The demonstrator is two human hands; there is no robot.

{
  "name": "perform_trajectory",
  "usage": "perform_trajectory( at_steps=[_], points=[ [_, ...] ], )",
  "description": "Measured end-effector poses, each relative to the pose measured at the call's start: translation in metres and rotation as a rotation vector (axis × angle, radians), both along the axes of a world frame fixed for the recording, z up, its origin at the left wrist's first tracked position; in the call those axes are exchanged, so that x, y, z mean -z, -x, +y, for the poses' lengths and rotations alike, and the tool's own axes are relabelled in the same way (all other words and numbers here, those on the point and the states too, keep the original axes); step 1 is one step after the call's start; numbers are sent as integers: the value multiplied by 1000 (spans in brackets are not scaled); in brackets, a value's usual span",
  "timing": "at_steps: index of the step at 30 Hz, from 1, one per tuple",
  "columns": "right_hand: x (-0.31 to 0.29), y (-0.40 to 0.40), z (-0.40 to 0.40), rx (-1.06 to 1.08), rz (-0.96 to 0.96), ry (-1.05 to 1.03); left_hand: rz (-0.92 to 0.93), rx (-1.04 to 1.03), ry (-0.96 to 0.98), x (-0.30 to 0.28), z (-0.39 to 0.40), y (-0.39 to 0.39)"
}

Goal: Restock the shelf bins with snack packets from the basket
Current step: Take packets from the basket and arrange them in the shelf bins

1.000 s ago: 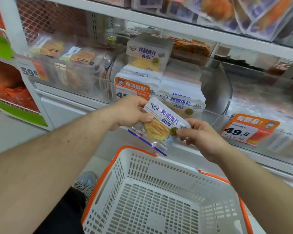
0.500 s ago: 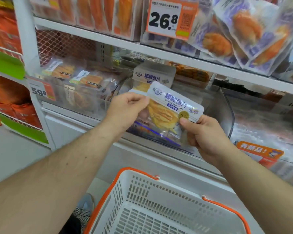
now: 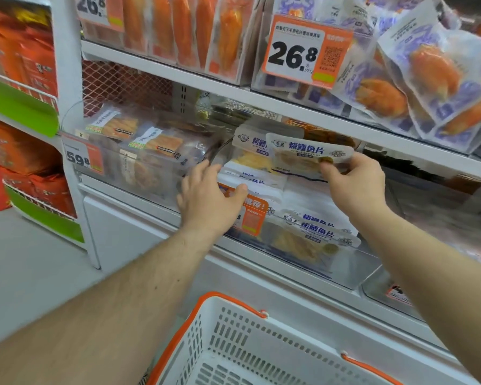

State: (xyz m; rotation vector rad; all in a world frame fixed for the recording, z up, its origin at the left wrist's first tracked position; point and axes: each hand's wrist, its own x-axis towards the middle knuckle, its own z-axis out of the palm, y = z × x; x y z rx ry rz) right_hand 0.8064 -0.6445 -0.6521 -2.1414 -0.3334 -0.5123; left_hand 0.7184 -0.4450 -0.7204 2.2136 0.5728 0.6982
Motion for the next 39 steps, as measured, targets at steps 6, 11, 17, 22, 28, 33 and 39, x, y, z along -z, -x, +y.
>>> perform_trajectory(
  at_steps=[6, 11, 17, 22, 28, 33, 39],
  points=[
    [6, -14, 6, -6, 81, -13, -19, 7, 63, 3, -2, -4],
    [8, -23, 16, -28, 140, -8, -28, 12, 69, 2, -2, -4],
    [11, -31, 43, -62, 273, -23, -26, 10, 80, 2, -3, -4],
    [15, -37, 62, -33, 320, 9, -28, 18, 83, 2, -3, -4],
    [20, -44, 74, 58, 363, 93, -22, 17, 89, 1, -4, -4],
    [19, -44, 74, 78, 387, 168, -8, 14, 93, 1, -4, -4],
    [10, -38, 72, 73, 416, 207, 13, 4, 64, -3, -2, -3]
  ],
)
